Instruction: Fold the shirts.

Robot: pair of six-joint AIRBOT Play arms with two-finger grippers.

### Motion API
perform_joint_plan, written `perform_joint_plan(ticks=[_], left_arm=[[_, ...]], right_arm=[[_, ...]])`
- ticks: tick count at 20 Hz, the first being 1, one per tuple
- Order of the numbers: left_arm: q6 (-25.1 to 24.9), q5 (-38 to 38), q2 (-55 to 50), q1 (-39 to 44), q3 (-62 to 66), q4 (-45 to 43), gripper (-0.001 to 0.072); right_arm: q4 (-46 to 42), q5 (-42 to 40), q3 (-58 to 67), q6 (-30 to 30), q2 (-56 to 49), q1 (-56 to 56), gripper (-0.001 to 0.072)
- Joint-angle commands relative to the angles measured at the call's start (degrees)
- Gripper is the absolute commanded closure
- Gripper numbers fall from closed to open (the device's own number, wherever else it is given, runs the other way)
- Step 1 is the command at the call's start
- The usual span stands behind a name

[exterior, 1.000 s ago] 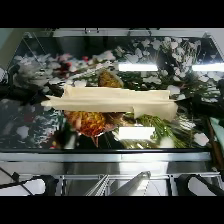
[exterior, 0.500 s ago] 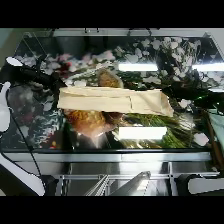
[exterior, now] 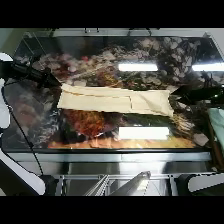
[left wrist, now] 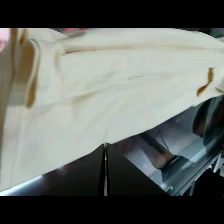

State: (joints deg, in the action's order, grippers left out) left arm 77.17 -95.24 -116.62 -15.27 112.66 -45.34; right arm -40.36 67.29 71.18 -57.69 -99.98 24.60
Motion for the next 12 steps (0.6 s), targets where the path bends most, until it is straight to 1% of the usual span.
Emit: perform_joint_plan(ticks=[1, 3, 5, 6, 7, 8, 11, 12], left_arm=[[-1.33, -0.5, 4.22, 2.12, -4.37, 3.43, 0.0705], [-2.36, 0.76, 6.58, 5.46, -6.6, 3.37, 0.0705], [-2.36, 4.0, 8.28, 9.77, -8.87, 3.37, 0.0705], [-2.56, 6.4, 8.48, 12.26, -9.77, 3.34, 0.0705], [-2.56, 9.4, 8.24, 15.34, -10.69, 3.3, 0.0705], [-2.54, 12.87, 7.61, 18.56, -11.54, 3.21, 0.0705], [-1.03, 20.02, 2.27, 27.87, -10.93, 2.67, 0.0707], [0.94, 20.83, -0.94, 30.93, -8.57, 1.01, 0.0707]], right_arm=[[-3.08, 3.91, 0.66, -2.36, -4.2, -4.37, 0.0007], [-1.01, 3.89, 0.68, -1.55, -6.05, -9.31, 0.0007], [2.6, 3.5, 0.72, -0.61, -6.71, -12.87, 0.0017], [4.28, 3.06, 0.76, -0.61, -6.73, -14.05, 0.0138], [5.51, 3.1, 0.9, -0.5, -6.73, -14.49, 0.0523], [6.08, 3.43, 1.27, 0.61, -6.73, -14.51, 0.0683], [6.19, 7.85, 2.99, 0.61, -6.32, -13.38, 0.0694], [6.78, 9.77, 3.39, 0.39, -5.6, -12.9, 0.0694]])
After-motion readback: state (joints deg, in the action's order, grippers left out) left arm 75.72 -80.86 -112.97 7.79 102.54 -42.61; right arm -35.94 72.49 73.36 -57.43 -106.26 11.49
